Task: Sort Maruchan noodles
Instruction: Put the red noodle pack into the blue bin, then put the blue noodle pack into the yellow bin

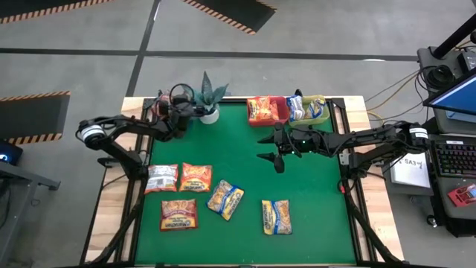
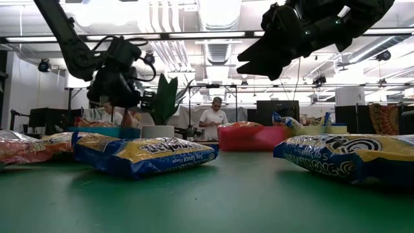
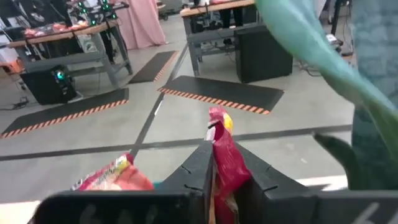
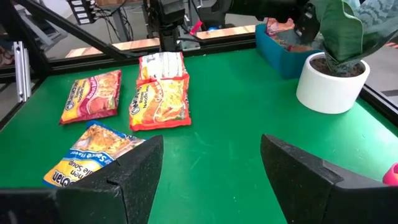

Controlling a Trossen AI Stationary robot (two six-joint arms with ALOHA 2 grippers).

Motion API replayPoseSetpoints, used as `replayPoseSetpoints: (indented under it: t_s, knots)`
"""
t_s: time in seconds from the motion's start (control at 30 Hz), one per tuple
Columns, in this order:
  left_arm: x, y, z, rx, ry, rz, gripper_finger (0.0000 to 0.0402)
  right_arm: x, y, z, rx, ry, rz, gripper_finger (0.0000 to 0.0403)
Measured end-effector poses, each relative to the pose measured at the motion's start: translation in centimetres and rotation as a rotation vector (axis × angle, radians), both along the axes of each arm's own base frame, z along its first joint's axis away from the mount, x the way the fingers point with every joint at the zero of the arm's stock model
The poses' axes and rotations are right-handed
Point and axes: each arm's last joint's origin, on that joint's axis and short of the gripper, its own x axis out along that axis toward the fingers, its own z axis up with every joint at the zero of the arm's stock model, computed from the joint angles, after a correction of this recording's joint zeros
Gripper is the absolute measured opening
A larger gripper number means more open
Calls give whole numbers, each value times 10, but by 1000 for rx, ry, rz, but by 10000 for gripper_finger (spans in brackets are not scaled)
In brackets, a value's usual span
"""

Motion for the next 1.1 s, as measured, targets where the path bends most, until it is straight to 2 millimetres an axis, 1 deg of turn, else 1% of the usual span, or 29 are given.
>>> replayPoseSetpoints:
  t_s: [0.17,0.33,0.43,0.57,0.7,0.83,0.97,1.1]
  knots:
    - [-1,-5,-3,-37,5,-3,58,0,0,0,2,0,-1,263]
    - [0,-9,-1,-50,16,-28,84,1,0,3,17,-9,-5,270]
    - [3,-12,0,-64,-10,-84,99,2,0,5,26,-16,-8,272]
    - [5,-16,-1,-77,-42,-104,115,3,0,9,33,-28,-9,270]
    - [5,-20,1,-85,-27,-119,124,6,-1,15,61,-21,-17,267]
    - [3,-25,5,-95,-9,-132,127,6,-1,20,105,30,-31,269]
    - [-3,-31,12,-115,22,-141,128,7,0,24,150,83,-44,268]
    - [-9,-41,20,-138,59,-160,128,6,3,22,190,129,-43,262]
